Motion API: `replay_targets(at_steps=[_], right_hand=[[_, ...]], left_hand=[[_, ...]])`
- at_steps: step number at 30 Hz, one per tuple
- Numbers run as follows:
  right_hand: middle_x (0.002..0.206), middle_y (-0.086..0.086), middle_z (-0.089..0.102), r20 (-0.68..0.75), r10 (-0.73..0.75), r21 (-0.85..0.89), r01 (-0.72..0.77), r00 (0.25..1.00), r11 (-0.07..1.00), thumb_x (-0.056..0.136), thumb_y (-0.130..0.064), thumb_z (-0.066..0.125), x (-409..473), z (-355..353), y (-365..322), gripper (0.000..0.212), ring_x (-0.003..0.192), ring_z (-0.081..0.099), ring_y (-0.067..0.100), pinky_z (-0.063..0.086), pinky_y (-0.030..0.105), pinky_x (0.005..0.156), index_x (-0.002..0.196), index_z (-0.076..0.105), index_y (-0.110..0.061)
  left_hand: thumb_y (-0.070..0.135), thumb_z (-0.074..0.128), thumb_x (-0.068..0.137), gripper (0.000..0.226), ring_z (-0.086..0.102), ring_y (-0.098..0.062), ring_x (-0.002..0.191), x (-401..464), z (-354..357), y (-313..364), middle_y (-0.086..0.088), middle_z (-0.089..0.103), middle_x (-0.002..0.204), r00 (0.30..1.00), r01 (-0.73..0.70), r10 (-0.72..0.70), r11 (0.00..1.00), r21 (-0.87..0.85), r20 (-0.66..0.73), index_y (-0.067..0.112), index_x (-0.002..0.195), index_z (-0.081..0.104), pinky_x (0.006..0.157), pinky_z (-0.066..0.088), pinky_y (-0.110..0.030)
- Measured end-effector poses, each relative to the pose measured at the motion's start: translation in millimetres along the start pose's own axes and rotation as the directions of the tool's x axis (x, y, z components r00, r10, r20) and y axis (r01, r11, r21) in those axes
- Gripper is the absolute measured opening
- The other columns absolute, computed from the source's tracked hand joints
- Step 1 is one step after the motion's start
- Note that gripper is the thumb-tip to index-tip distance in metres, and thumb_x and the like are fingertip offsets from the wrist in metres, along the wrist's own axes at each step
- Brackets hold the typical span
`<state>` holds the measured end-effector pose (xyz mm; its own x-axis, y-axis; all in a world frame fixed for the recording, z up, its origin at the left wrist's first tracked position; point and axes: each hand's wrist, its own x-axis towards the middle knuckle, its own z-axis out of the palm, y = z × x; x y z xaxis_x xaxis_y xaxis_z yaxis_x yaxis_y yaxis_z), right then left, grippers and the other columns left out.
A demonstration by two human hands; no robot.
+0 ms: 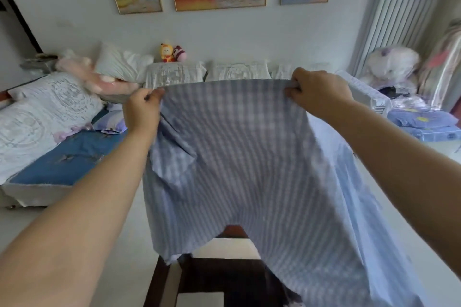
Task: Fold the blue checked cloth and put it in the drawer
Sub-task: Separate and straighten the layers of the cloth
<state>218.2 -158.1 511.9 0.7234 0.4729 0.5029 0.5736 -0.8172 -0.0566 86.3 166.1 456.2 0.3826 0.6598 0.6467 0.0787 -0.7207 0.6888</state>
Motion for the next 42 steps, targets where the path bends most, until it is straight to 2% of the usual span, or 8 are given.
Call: replay_targets(at_steps=[3,8,12,18,23,27,34,42], right_hand=[[0.104,0.011,0.062,0.265,-0.001,-0.072,0.020,0.964,0.997,0.091,-0.047,0.051,-11.4,17.6,8.2,0.033,0.102,0.059,0.032,0.040,0.033,0.070,0.101,0.059,-0.016],[0.066,0.004,0.052,0.336,0.022,0.342,-0.144,0.942,0.929,0.088,-0.044,0.060,-34.1,42.3,39.3,0.041,0.070,0.054,0.024,0.040,0.032,0.063,0.057,0.045,-0.021],[0.062,-0.001,0.051,0.278,0.064,0.369,-0.168,0.958,0.914,0.090,-0.043,0.059,-43.0,37.6,56.1,0.040,0.061,0.049,0.018,0.037,0.031,0.061,0.057,0.045,-0.024],[0.058,-0.004,0.049,0.118,0.090,0.394,-0.130,0.989,0.910,0.088,-0.050,0.057,-35.3,5.4,53.4,0.044,0.056,0.046,0.014,0.036,0.030,0.057,0.059,0.045,-0.019],[0.060,-0.001,0.046,0.330,-0.022,0.423,-0.127,0.944,0.897,0.093,-0.038,0.055,-45.4,31.0,63.9,0.037,0.054,0.043,0.011,0.036,0.028,0.059,0.067,0.052,-0.012],[0.059,0.001,0.048,0.416,0.066,0.481,-0.281,0.907,0.830,0.091,-0.036,0.059,-64.5,72.4,75.0,0.038,0.053,0.046,0.013,0.041,0.027,0.060,0.063,0.052,-0.013],[0.078,0.004,0.058,0.275,0.175,0.274,-0.252,0.945,0.928,0.097,-0.043,0.042,-70.1,88.7,66.6,0.037,0.069,0.053,0.023,0.043,0.031,0.062,0.086,0.060,-0.013],[0.070,0.003,0.050,0.243,0.307,0.109,-0.341,0.920,0.934,0.097,-0.028,0.034,-57.5,82.3,47.2,0.033,0.071,0.051,0.027,0.035,0.027,0.056,0.072,0.049,-0.012]], left_hand=[[0.038,0.058,0.088,0.045,0.038,-0.023,0.065,18.1,0.7,26.4,-0.023,0.052,0.068,0.997,0.006,-0.008,1.000,-0.025,-0.071,-0.002,0.069,0.056,0.058,0.028,-0.032],[0.040,0.056,0.090,0.048,0.040,-0.026,0.063,15.3,11.8,33.8,-0.019,0.050,0.064,0.999,-0.054,0.054,0.998,0.039,-0.003,0.000,0.065,0.051,0.058,0.029,-0.034],[0.039,0.056,0.092,0.047,0.039,-0.028,0.060,7.9,17.3,34.5,-0.012,0.045,0.058,0.992,-0.116,0.112,0.991,0.068,0.062,0.003,0.062,0.047,0.057,0.027,-0.033],[0.040,0.055,0.092,0.047,0.034,-0.021,0.060,8.9,5.4,38.4,-0.007,0.041,0.058,0.990,-0.118,0.119,0.993,0.017,-0.071,0.006,0.061,0.044,0.055,0.022,-0.032],[0.043,0.054,0.090,0.051,0.039,-0.028,0.059,3.1,11.9,30.7,-0.015,0.044,0.058,0.997,-0.069,0.071,0.996,0.050,-0.032,0.003,0.060,0.043,0.056,0.030,-0.034],[0.037,0.056,0.091,0.048,0.040,-0.029,0.061,-7.8,22.9,29.4,-0.010,0.040,0.057,0.995,-0.053,0.043,0.991,0.119,0.086,0.008,0.057,0.038,0.058,0.031,-0.034],[0.033,0.055,0.092,0.048,0.041,-0.032,0.062,-7.5,31.8,22.0,-0.011,0.038,0.055,0.980,-0.081,0.034,0.969,0.235,0.197,0.002,0.060,0.039,0.058,0.029,-0.034],[0.019,0.051,0.089,0.038,0.039,-0.031,0.055,-14.6,47.3,34.7,-0.011,0.037,0.052,0.966,-0.011,-0.062,0.960,0.281,0.250,0.004,0.057,0.037,0.051,0.033,-0.035]])
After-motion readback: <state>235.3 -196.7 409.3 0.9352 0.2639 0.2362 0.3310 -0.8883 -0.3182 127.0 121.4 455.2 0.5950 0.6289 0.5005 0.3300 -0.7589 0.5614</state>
